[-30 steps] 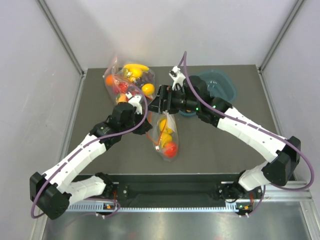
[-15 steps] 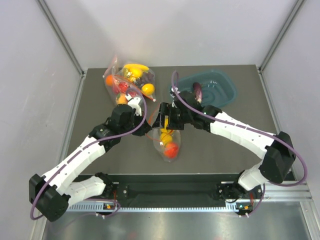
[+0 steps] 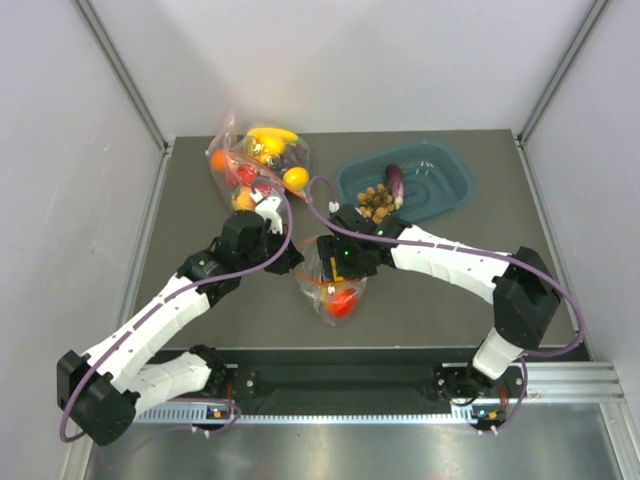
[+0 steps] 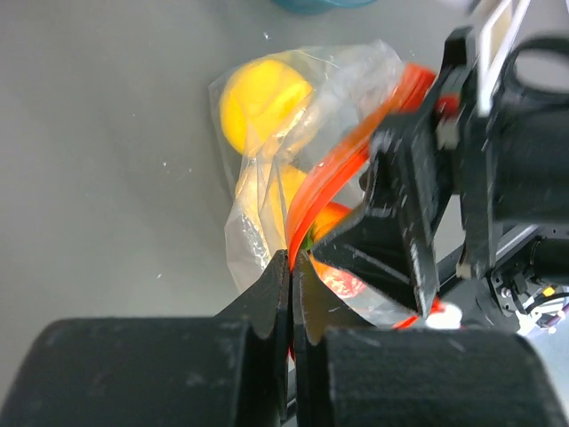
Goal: Open the zip-top bag and remove the fake food
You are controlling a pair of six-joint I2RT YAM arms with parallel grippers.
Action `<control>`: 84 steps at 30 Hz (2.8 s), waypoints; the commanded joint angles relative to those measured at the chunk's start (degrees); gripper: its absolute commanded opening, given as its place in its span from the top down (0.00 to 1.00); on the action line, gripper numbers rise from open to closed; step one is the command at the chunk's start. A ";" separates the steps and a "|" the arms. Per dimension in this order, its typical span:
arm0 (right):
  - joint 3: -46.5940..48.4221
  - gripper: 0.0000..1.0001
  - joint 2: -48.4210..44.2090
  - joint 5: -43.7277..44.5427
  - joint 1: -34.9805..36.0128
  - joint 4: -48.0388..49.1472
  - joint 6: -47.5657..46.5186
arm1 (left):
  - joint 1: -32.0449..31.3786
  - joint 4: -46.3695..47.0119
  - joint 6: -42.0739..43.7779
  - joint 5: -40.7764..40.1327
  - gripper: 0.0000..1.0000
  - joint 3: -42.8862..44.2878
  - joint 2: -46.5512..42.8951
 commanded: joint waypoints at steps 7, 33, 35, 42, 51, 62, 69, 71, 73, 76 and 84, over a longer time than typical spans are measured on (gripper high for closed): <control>2.03 0.24 -0.61 5.42 5.25 -8.49 -3.45 | -0.02 3.36 -0.41 0.37 1.00 -1.53 -2.34; -1.58 0.23 1.68 -6.27 13.86 -0.24 -9.78 | -0.02 1.78 -0.50 -0.78 1.00 -3.46 -5.33; -1.05 0.22 0.71 -3.65 14.13 0.20 -9.96 | -0.02 1.86 -0.59 -0.87 1.00 -3.73 -5.41; 1.32 0.22 -1.22 -1.35 14.48 2.66 -11.72 | 0.07 1.86 -0.24 -0.16 1.00 -3.55 -5.33; -3.33 0.21 -2.29 3.13 13.86 11.36 -12.33 | 0.07 1.69 -0.15 0.19 1.00 -3.38 -5.24; -5.53 0.21 -0.97 11.84 13.25 12.85 -9.26 | -0.02 1.60 -0.41 -0.25 1.00 -4.60 -6.73; -4.83 0.23 4.13 9.90 12.64 12.07 -8.55 | 0.07 1.16 -0.32 -0.69 1.00 -4.52 -7.52; -6.58 0.23 4.48 9.73 12.46 12.51 -8.64 | 0.07 1.07 -0.23 -1.13 1.00 -4.78 -7.87; -7.99 0.23 4.66 9.55 12.20 13.47 -8.20 | -0.02 0.98 -0.32 -1.30 1.00 -4.87 -8.14; -10.10 0.23 4.75 9.55 12.02 14.61 -8.11 | 0.07 0.98 -0.59 -1.30 1.00 -5.31 -8.32; -10.81 0.46 6.68 8.67 11.93 13.74 -8.55 | 0.07 0.90 -0.32 -1.48 1.00 -5.05 -8.23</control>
